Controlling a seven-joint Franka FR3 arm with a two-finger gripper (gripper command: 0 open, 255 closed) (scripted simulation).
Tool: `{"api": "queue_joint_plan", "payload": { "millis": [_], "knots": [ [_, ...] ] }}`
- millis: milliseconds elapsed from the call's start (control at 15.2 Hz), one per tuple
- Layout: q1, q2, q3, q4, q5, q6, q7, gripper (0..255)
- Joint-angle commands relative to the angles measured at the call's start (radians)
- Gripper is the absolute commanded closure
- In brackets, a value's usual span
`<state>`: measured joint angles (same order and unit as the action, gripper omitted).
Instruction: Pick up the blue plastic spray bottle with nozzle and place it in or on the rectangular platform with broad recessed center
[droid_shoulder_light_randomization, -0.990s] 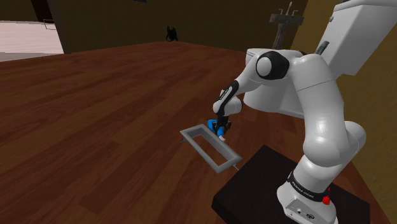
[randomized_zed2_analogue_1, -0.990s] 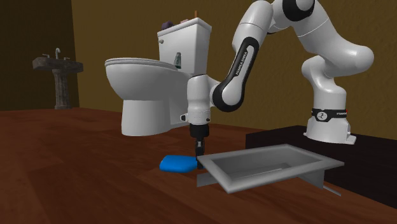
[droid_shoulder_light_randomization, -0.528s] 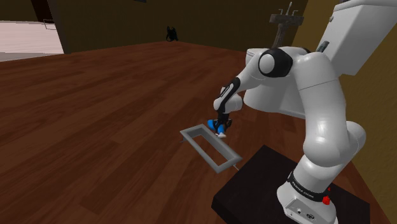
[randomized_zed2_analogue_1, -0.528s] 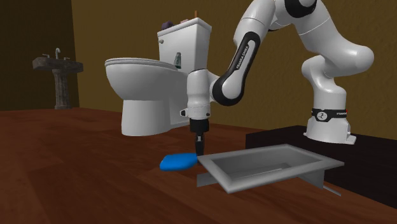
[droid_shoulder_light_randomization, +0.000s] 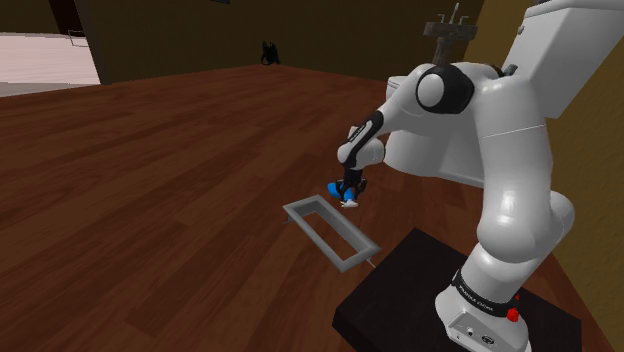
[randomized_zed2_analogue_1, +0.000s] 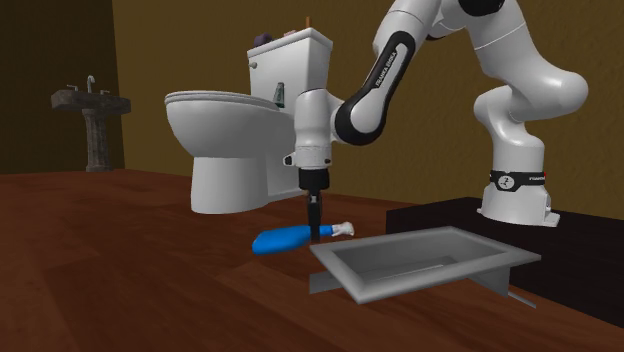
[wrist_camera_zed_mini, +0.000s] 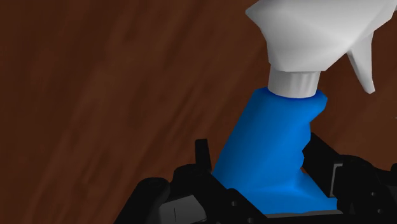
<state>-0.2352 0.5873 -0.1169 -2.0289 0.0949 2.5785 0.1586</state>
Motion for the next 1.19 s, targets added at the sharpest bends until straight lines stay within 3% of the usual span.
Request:
{"api": "queue_joint_plan", "payload": {
  "millis": [0,1122],
  "knots": [
    [0.002,-0.022,-0.003,-0.002,-0.003,-0.020,0.002,255],
    [0.020,-0.205,-0.028,-0.014,-0.037,-0.190,0.022,255]
  ]
}}
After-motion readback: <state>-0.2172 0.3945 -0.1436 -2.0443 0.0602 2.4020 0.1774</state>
